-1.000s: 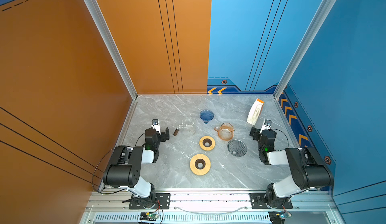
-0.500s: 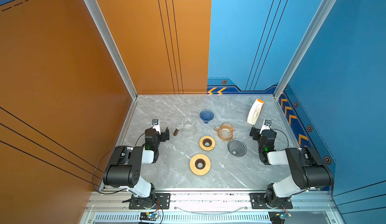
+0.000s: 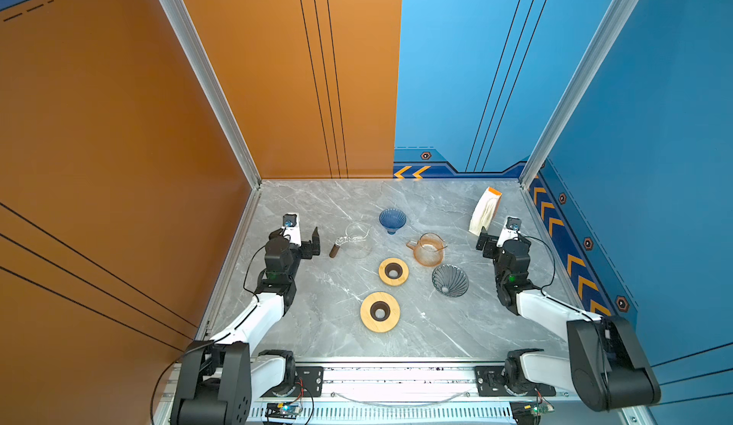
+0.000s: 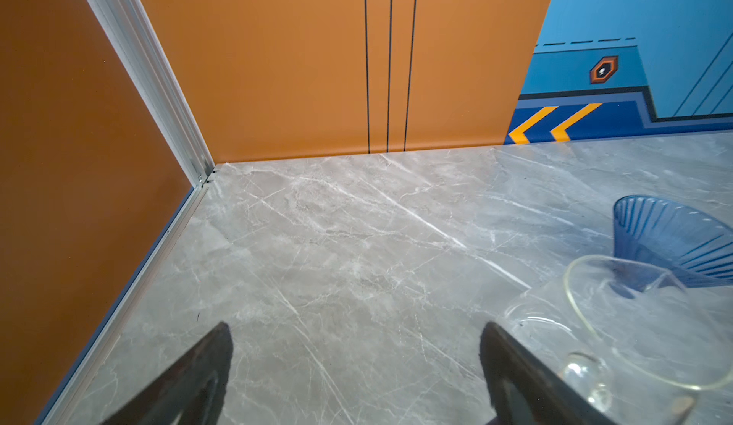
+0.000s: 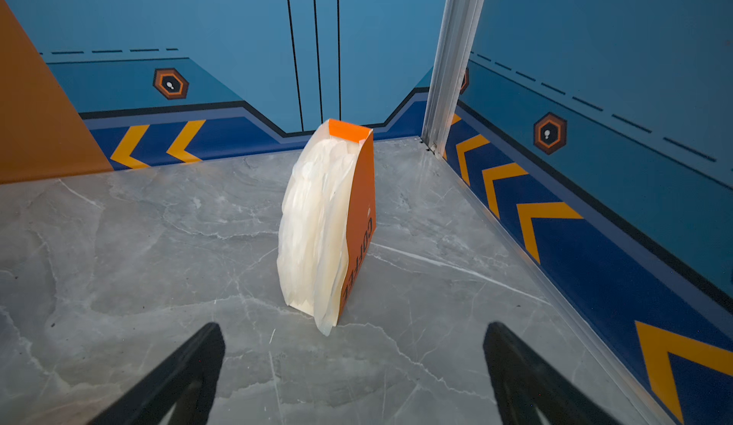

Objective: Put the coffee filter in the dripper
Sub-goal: 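Raise both arms and move the grippers toward the objects on the table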

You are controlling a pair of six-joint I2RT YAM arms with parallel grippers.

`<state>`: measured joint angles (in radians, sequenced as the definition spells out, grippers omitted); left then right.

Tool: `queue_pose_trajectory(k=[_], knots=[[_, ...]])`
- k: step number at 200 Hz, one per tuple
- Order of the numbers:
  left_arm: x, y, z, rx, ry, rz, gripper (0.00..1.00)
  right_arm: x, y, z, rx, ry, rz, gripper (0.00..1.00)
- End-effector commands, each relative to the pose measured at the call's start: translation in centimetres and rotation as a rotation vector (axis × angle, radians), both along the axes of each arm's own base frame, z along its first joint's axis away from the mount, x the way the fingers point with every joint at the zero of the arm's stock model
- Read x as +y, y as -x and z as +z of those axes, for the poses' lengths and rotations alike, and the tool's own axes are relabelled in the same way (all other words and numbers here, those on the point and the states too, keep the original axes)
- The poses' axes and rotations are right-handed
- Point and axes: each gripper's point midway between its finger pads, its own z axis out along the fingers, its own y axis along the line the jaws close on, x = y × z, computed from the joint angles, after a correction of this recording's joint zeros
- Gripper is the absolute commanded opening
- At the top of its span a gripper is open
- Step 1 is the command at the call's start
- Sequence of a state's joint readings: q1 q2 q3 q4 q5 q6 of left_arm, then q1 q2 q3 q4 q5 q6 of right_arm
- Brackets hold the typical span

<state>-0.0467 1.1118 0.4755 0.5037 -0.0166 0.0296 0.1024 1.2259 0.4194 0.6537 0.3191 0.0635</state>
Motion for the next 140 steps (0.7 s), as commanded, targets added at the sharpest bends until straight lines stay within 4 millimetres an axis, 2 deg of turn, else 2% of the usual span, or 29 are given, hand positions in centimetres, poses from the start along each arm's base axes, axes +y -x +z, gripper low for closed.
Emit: queue_pose_trajectory(k=[1,70,73,112,140], knots=[[-1.7,1.2,0.1,0.113,0.019,-0.076,0.98,0.2,0.7,0.3,0.097,0.002,0.006,1.0],[-5.0,4.0,4.9,0.215,0.071,-0.173,0.98,3.6,3.3,4.6,0.164,-0.062,0.192,1.0],[-5.1,4.4,4.4,0.244,0.073,-0.174,0.98,3.7,3.5,4.8,0.165,-0.066,0.204,1.0],[-6.8,6.9,5.4,0.307,0.157,-0.202,0.98,5.8,5.4,6.3,0.192,-0.105,0.325,1.0],[-7.7,8.9,4.7,0.374,0.233,-0.213,0.98,7.2,6.8,6.5,0.246,-0.124,0.405,1.0]])
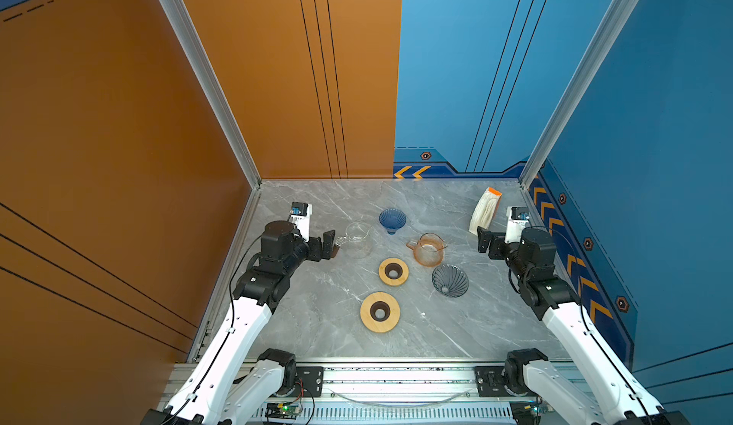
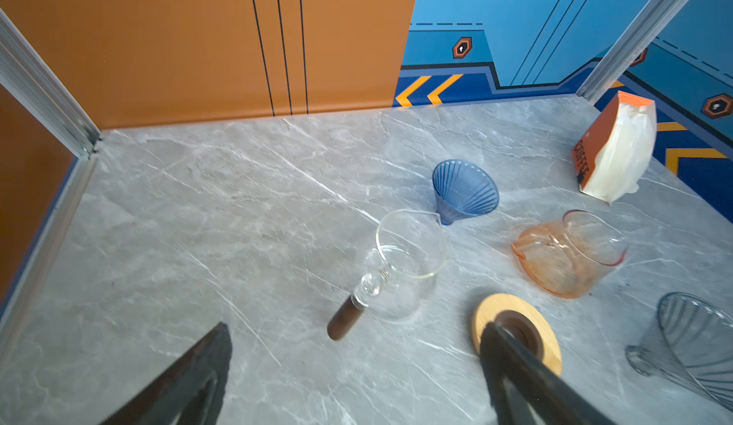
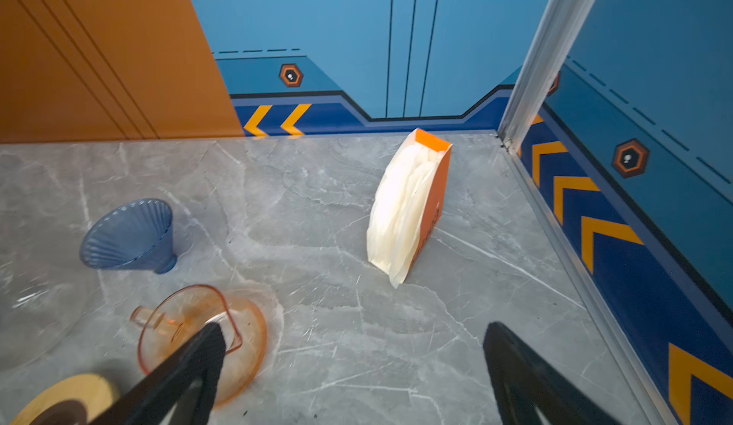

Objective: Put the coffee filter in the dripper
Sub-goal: 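Raise both arms and move the grippers toward the objects on the table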

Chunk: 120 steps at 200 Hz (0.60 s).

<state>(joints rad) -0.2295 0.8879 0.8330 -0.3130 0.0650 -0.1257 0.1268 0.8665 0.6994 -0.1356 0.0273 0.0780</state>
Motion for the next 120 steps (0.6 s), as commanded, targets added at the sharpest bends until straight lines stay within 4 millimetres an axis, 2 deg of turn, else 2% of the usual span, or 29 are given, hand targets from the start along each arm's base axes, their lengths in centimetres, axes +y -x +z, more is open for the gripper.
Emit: queue_pose_trajectory(k=[1,67,120], knots=[[-0.8,2.6,-1.2,0.127,0.084,-0.006,0.98,2.0,2.0,-0.4,0.093,-0.035,0.11,1.0],[-3.8,6.8,-5.3,0.349,0.174,-0.057,0.98,4.2,5.7,-1.1,0.171,-0.057,0.24,1.0],[-5.7,9.8,-9.8,0.575,0.222,-0.063,0.98,7.3,7.6,-2.5,0.285,-0.091,0.405,1.0]])
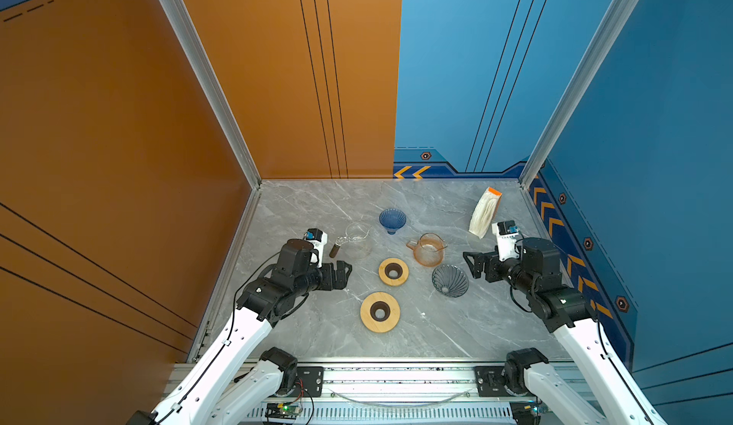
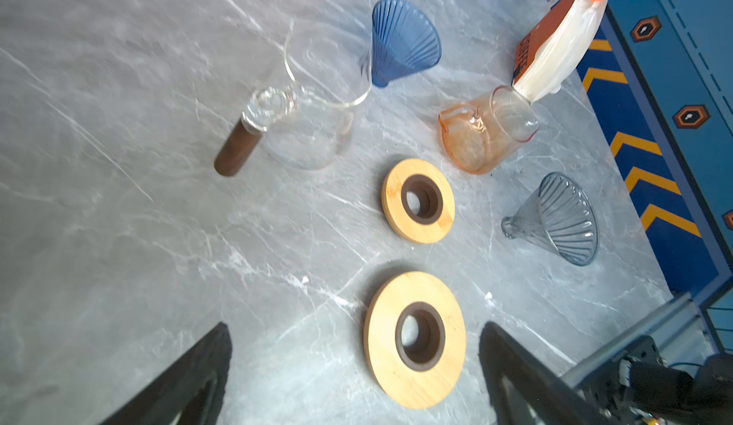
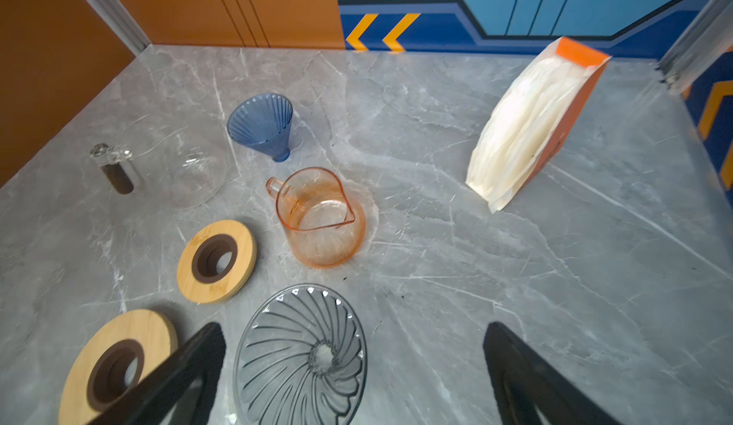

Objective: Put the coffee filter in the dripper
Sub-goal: 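Raise both arms and move the grippers toward the objects on the table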

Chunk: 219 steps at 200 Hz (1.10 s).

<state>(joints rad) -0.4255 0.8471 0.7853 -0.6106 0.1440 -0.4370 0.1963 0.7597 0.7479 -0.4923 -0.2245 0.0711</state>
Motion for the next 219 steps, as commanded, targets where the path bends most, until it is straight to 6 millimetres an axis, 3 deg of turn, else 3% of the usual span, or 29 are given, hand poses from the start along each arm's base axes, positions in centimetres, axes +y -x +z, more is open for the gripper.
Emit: queue_pose_trajectory(k=[1,65,123,129,219], knots=[[-0.7,2.4,-3.1,0.168,0.038,0.01,0.98,1.9,1.5,-0.2,0.07,-0.016,0.111,1.0],[-2.9,5.6,-8.4,0.393,0.074,-0.028,0.97,4.4,2.2,-1.6,0.12,0.008,0.226,1.0],[-5.8,5.0,-11.6,0.443,0.306,0.015,0.88,6.0,1.8,-1.9,0.131,-0.01,0.281,1.0],[-5.9,5.0,-12.0,0.445,0.319,0.025,0.83,6.1,1.8,-1.9,0.133,-0.009,0.284,1.0],[-7.0,6.2,-14.5,0.528,0.346,0.001,0.71,6.8,1.8,-2.8,0.156,-0.006,0.297,1.0]])
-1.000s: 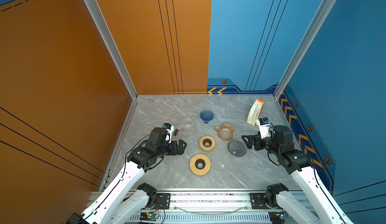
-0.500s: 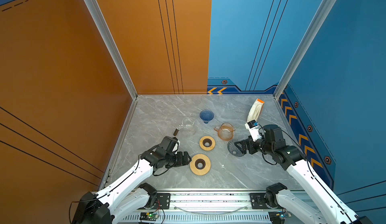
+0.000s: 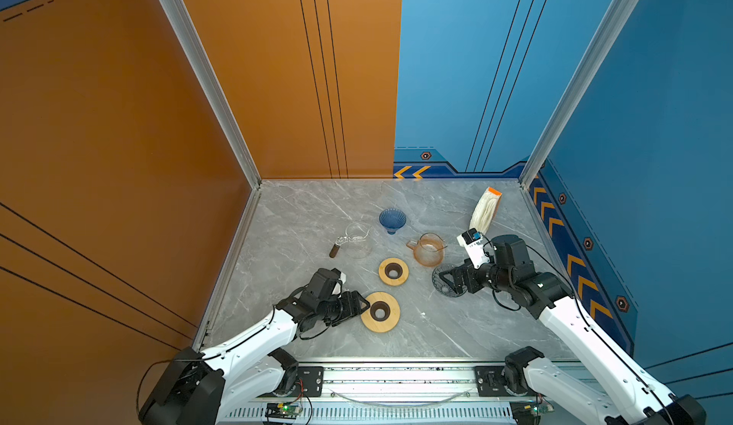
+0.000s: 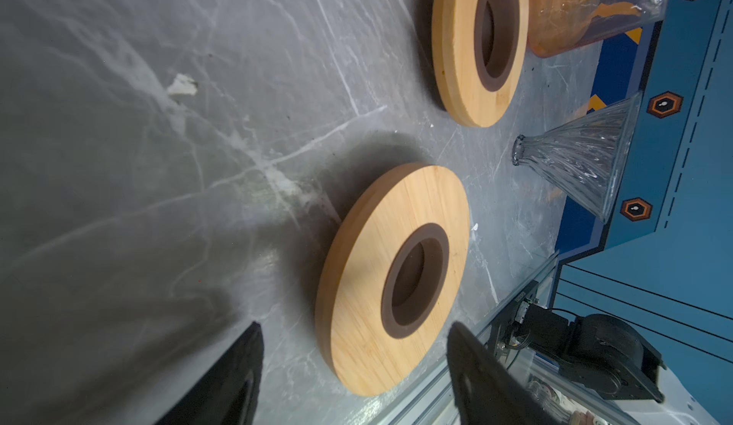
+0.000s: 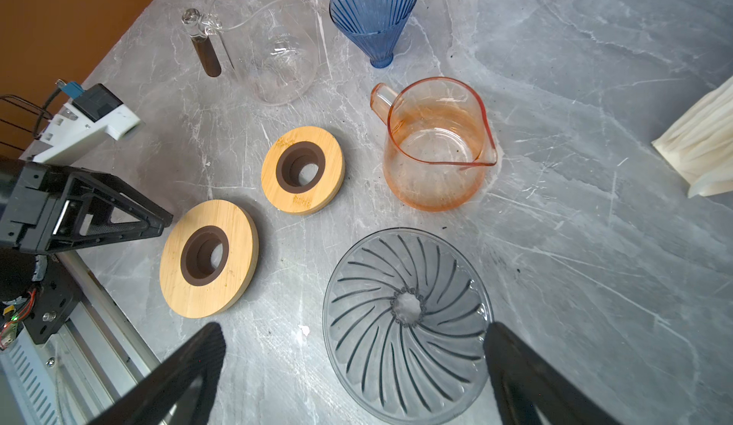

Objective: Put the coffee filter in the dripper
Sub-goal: 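Grasp the larger bamboo ring by its edge with the left gripper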

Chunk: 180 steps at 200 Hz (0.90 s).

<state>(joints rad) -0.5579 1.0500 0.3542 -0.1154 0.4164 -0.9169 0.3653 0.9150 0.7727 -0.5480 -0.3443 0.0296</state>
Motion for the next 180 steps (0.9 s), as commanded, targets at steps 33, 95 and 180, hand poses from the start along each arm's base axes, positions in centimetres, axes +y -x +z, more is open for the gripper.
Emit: queue_pose_trajectory(k=[33,95,180], knots=[[-1.2,1.3,-1.8,0.087,0.017,-0.066,0.67,0.5,-0.4,0.7,-0.024,-0.016,0.003,1.0],[-2.9,1.6,-3.0,0.15,0.053,-0.117,0.57,0.3,-0.5,0.4,-0.028,-0.019,-0.019,0.99],[-4.1,0.6,-2.0,0.131,0.078,-0.141,0.38,0.2,-0.9,0.5,-0.039,-0.022,-0.034,1.0]])
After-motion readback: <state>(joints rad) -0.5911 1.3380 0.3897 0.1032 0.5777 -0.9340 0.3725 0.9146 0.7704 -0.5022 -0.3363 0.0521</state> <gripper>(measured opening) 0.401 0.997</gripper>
